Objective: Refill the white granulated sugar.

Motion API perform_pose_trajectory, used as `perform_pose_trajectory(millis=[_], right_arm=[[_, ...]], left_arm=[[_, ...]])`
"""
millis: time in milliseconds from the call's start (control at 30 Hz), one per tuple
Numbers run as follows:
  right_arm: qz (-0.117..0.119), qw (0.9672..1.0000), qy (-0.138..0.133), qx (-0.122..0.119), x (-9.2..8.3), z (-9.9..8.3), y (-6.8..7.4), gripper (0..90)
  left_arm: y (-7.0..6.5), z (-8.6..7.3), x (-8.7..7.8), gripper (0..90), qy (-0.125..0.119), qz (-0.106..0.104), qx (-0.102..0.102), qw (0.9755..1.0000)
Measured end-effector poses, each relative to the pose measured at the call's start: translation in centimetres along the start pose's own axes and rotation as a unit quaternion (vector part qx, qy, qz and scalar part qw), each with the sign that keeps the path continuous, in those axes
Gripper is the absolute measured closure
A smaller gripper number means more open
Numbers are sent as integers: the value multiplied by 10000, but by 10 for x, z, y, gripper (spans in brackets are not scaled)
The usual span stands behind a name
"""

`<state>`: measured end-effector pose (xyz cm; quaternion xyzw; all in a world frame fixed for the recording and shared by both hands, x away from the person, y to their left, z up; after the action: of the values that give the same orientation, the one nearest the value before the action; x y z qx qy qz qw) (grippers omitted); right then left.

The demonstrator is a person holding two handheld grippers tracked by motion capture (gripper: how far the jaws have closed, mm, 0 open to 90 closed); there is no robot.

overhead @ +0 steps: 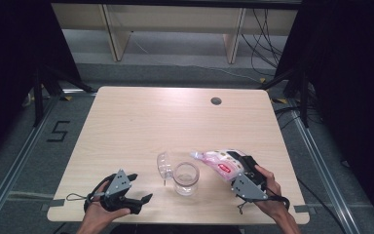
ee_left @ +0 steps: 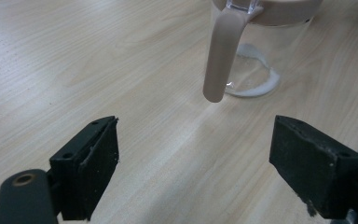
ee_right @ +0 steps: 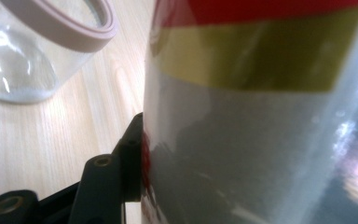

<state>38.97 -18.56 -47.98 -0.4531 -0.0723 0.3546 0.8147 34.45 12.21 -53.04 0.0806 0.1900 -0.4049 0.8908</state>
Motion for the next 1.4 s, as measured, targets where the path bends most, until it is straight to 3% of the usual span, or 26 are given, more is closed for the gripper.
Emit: perform_pose_trajectory(millis=[33, 67, 100, 167, 233, 300, 400, 433, 533, 567, 600, 667, 733, 800, 833, 933, 1000, 1033, 1067, 1100, 1133, 1167, 1233, 1267, 1333, 1400], right_arm=[[19, 9999, 12, -143, 0, 1, 0, 481], [63, 9990, -30, -433, 2, 3, -2, 481], [81, 9992, 20, -380, 1, 4, 1, 481], [86, 9992, 110, -377, 1, 5, 7, 482], [118, 9972, 144, -729, 4, 7, 10, 483], [223, 9962, 155, -826, 5, 7, 13, 483], [181, 9946, 211, -1004, 5, 10, 14, 485], [205, 9914, 193, -1281, 6, 12, 11, 485], [178, 9916, 284, -1253, 4, 11, 14, 486], [215, 9868, 232, -1591, 6, 13, 12, 487], [172, 9888, 313, -1452, 5, 11, 15, 487], [168, 9859, 299, -1635, 6, 11, 15, 488], [167, 9756, 374, -2158, 6, 14, 10, 488], [156, 9748, 371, -2194, 6, 14, 10, 489], [115, 9790, 415, -1994, 6, 11, 13, 489], [154, 9706, 456, -2359, 6, 13, 10, 490], [136, 9694, 434, -2414, 5, 15, 9, 491], [165, 9729, 428, -2264, 6, 13, 12, 491], [184, 9666, 421, -2523, 7, 15, 11, 491], [160, 9690, 486, -2415, 6, 13, 13, 491], [167, 9636, 462, -2629, 6, 16, 11, 492], [101, 9682, 503, -2447, 5, 13, 12, 492], [167, 9603, 466, -2745, 7, 17, 10, 493], [157, 9582, 540, -2804, 6, 17, 10, 493], [154, 9642, 576, -2585, 7, 13, 14, 494], [179, 9637, 548, -2607, 8, 14, 13, 494]], left_arm=[[0, 0, 0, 153, 4, -1, 13, 10000], [0, 0, 0, 153, -2, 18, 18, 10000], [-2, 0, 1, 153, -42, 22, -179, 9998], [-2, -1, 1, 153, -51, 46, -182, 9998], [-2, -1, 1, 153, -45, 43, -173, 9998], [-2, -1, 1, 153, -45, 43, -163, 9998], [-1, -2, 0, 153, 9, 27, -129, 9999], [-1, -2, 0, 153, 11, 29, -131, 9999], [-1, -2, -1, 153, 77, 6, -19, 10000], [-1, -2, -1, 153, 71, 8, -19, 10000], [0, -3, -1, 153, 106, 14, 6, 9999], [-1, -3, -1, 153, 86, 48, -54, 9999], [-1, -3, 0, 153, 88, 49, -56, 9999], [-1, -3, 0, 153, 96, 45, -50, 9999], [-1, -3, 0, 153, 78, 25, -61, 9999], [-1, -3, 0, 153, 93, 4, -32, 10000], [0, -3, 0, 153, 87, -13, 72, 9999], [0, -3, 0, 153, 101, -23, 64, 9999], [0, -3, 0, 153, 101, -17, 69, 9999], [0, -4, 0, 153, 103, -24, 68, 9999], [-1, -4, 1, 153, 65, -3, 31, 10000], [-2, -3, 2, 153, 14, 10, -25, 10000], [-1, -3, 1, 153, 51, 9, 3, 10000], [-3, -4, 2, 153, 38, 32, -127, 9999], [-3, -3, 2, 153, 29, 19, -86, 10000], [0, -4, 1, 153, 134, 30, 95, 9999]])
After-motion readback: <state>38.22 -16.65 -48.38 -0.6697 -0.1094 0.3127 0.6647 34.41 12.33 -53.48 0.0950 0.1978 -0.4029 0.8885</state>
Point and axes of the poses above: each handheld gripper's, and its own axes: x roughly forward along the jaws, z roughly out of its top, y roughly to its left, the point moved 8 cm from there along x, roughly forward along the jaws, and after that the axes turned 9 degrees about -y, right-handed, at the moved point
